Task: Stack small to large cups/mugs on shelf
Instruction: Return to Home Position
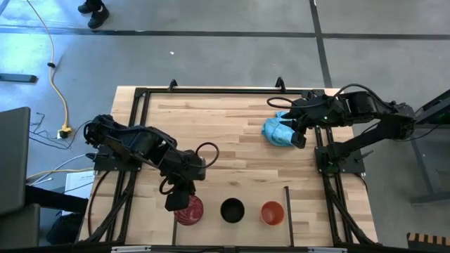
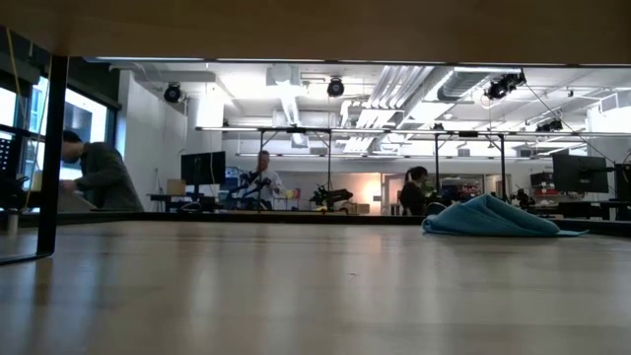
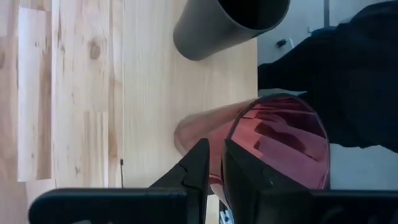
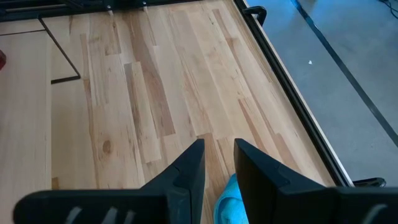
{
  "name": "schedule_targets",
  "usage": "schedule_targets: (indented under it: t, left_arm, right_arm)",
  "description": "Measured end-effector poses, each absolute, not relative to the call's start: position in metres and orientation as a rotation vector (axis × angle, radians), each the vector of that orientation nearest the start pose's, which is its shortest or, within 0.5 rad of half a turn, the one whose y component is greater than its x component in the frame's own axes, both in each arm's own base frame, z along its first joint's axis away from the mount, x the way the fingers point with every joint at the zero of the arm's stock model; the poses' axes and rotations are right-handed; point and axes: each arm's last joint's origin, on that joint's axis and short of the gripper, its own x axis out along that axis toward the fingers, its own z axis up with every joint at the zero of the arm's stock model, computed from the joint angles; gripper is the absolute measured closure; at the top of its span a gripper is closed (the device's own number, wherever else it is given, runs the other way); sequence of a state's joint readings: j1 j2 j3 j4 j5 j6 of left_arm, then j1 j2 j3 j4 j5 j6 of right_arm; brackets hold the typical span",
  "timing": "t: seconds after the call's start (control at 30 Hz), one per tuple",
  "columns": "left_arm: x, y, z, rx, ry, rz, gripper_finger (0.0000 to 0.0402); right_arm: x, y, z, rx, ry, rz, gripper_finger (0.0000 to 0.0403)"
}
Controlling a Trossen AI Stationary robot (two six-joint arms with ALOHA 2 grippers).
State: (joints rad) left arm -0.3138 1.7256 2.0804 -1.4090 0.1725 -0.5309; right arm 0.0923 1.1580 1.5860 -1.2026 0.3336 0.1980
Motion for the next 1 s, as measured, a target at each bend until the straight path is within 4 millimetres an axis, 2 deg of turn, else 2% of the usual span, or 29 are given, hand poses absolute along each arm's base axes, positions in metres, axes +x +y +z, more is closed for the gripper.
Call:
schedule_targets:
  t: [0.2, 0.4, 0.73, 0.87, 1.0]
  left_arm:
    - [0.299, -0.100, 0.426, -0.264, 1.080, -0.133, 0.0366]
    - [0.296, -0.083, 0.449, -0.093, 0.844, -0.055, 0.0366]
    - [0.256, -0.064, 0.513, 0.199, 0.389, 0.105, 0.0366]
    - [0.234, -0.053, 0.531, 0.272, 0.295, 0.154, 0.0366]
    - [0.216, -0.037, 0.541, 0.274, 0.258, 0.182, 0.0366]
  right_arm:
    - [0.180, 0.007, 0.435, 0.025, 0.732, -0.303, 0.0325]
    - [0.183, 0.007, 0.438, 0.004, 0.696, -0.289, 0.0325]
    - [0.198, 0.009, 0.460, -0.100, 0.446, -0.222, 0.0325]
    - [0.202, 0.010, 0.470, -0.159, 0.346, -0.204, 0.0325]
    - [0.205, 0.010, 0.478, -0.208, 0.259, -0.194, 0.0325]
